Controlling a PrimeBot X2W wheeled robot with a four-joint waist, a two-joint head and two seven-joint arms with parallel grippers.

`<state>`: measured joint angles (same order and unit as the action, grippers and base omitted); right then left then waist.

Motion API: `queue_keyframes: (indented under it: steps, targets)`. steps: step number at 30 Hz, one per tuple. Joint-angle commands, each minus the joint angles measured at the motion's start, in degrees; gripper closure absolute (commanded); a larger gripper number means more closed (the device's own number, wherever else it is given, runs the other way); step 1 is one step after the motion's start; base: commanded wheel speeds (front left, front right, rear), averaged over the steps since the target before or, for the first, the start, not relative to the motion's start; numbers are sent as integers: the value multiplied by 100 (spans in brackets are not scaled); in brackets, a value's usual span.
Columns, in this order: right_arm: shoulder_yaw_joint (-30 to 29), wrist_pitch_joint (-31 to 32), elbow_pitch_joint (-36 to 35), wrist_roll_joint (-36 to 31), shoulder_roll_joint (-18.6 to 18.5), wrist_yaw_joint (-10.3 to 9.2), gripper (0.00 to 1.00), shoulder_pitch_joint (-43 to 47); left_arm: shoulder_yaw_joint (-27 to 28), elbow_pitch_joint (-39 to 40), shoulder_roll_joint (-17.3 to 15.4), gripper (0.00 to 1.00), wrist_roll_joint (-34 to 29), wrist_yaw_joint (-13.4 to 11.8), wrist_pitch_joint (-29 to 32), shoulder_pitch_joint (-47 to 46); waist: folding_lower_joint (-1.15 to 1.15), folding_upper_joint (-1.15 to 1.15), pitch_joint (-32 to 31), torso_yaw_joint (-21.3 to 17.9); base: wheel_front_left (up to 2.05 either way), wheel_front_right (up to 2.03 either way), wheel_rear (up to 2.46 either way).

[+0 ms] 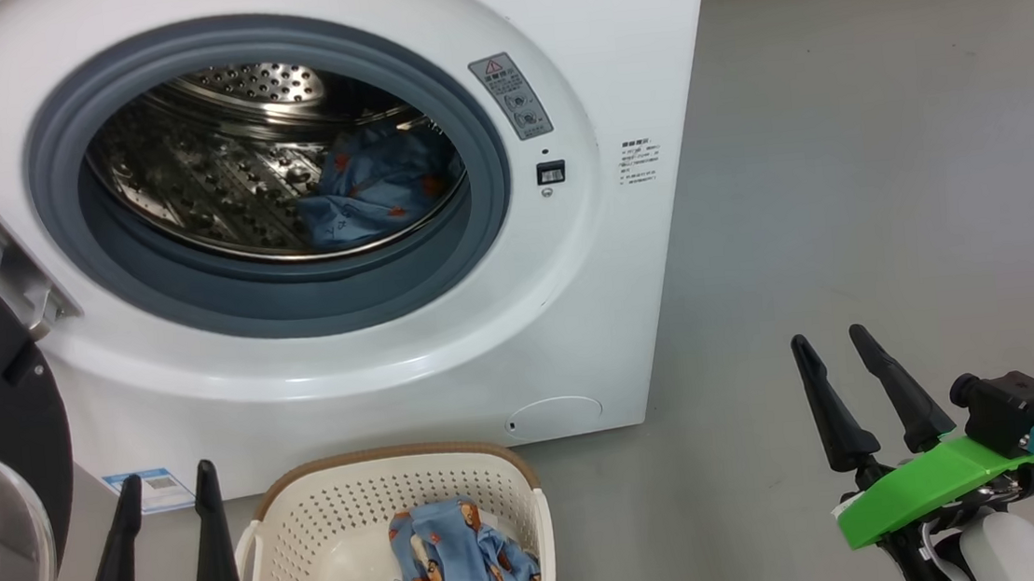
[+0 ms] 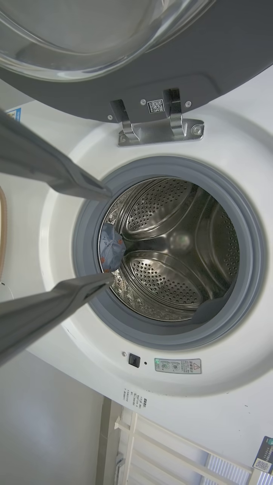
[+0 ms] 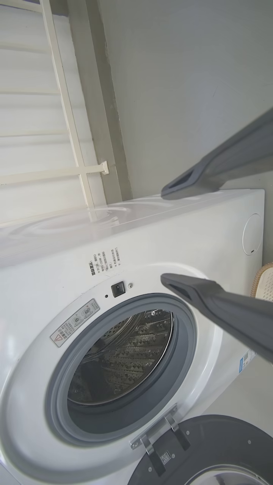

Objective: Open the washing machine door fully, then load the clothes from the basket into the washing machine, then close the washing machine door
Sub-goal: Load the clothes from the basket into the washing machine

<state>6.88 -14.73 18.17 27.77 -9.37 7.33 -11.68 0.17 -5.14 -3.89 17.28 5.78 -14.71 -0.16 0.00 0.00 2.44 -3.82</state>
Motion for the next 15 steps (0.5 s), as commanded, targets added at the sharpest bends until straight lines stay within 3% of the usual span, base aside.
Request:
queue_keyframes:
  steps: [1, 15]
  targets:
    - [112, -27, -159, -62, -63, 16, 0, -4, 198, 180, -71, 0, -15, -40, -29, -49, 0, 0, -9, -3, 0, 0, 0]
    - [153, -27, -158, -135, -106, 16, 0, -60, 243, 178, -12, 0, -48, -53, -29, -47, 0, 0, -5, -62, 0, 0, 0]
